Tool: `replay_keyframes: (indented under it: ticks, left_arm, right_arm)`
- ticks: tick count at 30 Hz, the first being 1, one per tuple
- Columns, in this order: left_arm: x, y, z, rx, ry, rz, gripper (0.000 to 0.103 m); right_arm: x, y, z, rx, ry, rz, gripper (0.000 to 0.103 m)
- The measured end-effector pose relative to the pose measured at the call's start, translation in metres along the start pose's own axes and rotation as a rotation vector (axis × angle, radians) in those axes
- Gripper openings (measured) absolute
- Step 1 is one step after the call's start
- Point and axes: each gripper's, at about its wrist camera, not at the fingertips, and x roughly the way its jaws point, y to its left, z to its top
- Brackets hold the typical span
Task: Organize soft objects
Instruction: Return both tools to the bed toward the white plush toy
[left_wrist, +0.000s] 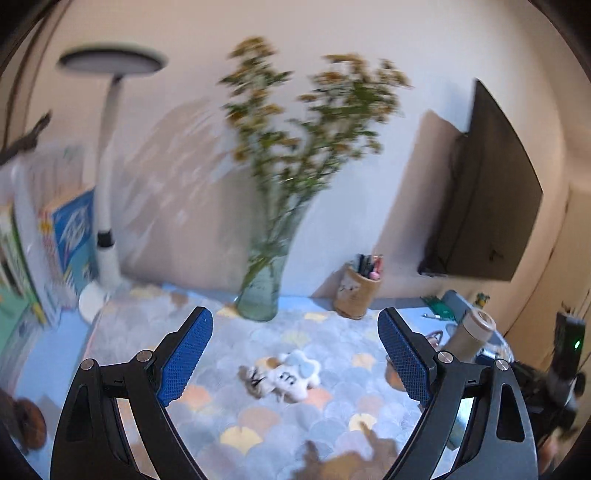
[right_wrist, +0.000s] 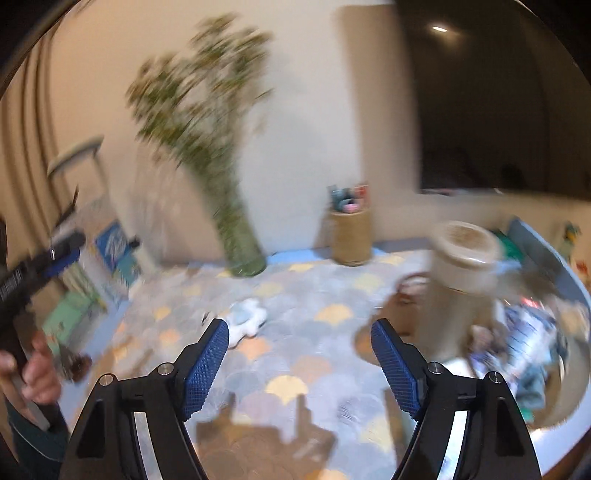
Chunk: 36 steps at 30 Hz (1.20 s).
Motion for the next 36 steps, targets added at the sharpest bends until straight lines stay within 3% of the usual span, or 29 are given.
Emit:
replay_keyframes:
  ticks: [7, 12, 16, 19, 22, 26, 28, 32, 36]
  left_arm:
    - [0.035, 0.016, -0.029, 0.033, 0.051, 0.019, 0.091]
    - [0.097, 0.029, -0.078, 0.085, 0.135, 0.072, 0.091]
    - [0.138, 0.039, -0.108, 0.061, 0.229, 0.019, 0.09]
    - [0.154, 0.044, -0.12, 0.046, 0.254, 0.032, 0.09]
    - [0.162, 0.049, -0.124, 0.022, 0.299, 0.049, 0.09]
    - [0.16, 0.05, -0.125, 0.011, 0.294, 0.099, 0.091]
    - [0.164, 0.049, -0.127, 0.019, 0.313, 0.108, 0.091]
    - [0.172, 0.049, -0.129, 0.028, 0.352, 0.137, 0.091]
    - [0.173, 0.053, -0.129, 0.012, 0.355, 0.135, 0.091]
  right_arm:
    - [0.056, 0.033, 0.004, -0.024, 0.06, 0.079, 0.078]
    - [0.127, 0.032, -0.019, 0.005, 0.18, 0.028, 0.078]
    - [0.175, 0.022, -0.041, 0.033, 0.25, 0.007, 0.078]
    - [0.199, 0.016, -0.047, 0.02, 0.28, -0.04, 0.078]
    - [0.213, 0.011, -0.052, 0.011, 0.298, -0.067, 0.078]
    - [0.221, 0.01, -0.054, -0.002, 0.301, -0.088, 0.079]
    - [0.223, 0.013, -0.054, -0.017, 0.305, -0.087, 0.083]
    - [0.229, 0.017, -0.056, -0.042, 0.332, -0.128, 0.101]
    - [0.23, 0.014, -0.057, -0.032, 0.338, -0.122, 0.103]
